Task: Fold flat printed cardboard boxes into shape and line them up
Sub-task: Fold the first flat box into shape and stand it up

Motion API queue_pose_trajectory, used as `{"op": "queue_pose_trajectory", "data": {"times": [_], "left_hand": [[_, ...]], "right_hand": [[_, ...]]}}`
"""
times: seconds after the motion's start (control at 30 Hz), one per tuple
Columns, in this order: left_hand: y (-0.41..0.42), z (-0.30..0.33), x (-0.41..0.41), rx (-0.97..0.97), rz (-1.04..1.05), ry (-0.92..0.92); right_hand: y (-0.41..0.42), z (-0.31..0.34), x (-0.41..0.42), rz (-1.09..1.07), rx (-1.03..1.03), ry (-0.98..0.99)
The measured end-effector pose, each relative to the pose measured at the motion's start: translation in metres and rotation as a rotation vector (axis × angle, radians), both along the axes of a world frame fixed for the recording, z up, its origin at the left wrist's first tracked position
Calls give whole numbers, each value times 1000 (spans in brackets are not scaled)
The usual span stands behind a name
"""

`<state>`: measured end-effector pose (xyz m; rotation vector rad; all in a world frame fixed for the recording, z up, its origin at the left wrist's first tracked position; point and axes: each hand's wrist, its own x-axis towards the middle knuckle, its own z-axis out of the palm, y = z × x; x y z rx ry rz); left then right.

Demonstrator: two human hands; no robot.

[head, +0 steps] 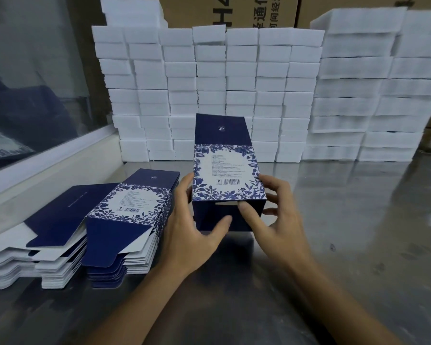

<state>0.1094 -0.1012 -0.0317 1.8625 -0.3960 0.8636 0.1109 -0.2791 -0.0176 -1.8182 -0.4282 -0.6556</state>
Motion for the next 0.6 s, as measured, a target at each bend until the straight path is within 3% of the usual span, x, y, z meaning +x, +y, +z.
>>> {"op": "queue_pose_trajectory", "data": {"times": [0.17,0.27,0.4,0.53,0.6], "left_hand": [[1,-1,1,-166,-192,11],[1,2,1,-223,-125,41],[6,1,8,-47,118,10],[7,1,9,48,141,-87],[7,1,9,18,139,-42]], "right_hand": [[2,-1,0,20,76,35],[-2,-6,9,16,106,88],[-9,-13,19,14,132,115],[-10,-16,24,37,207,132],[-10,-16,25,28,231,139]]}}
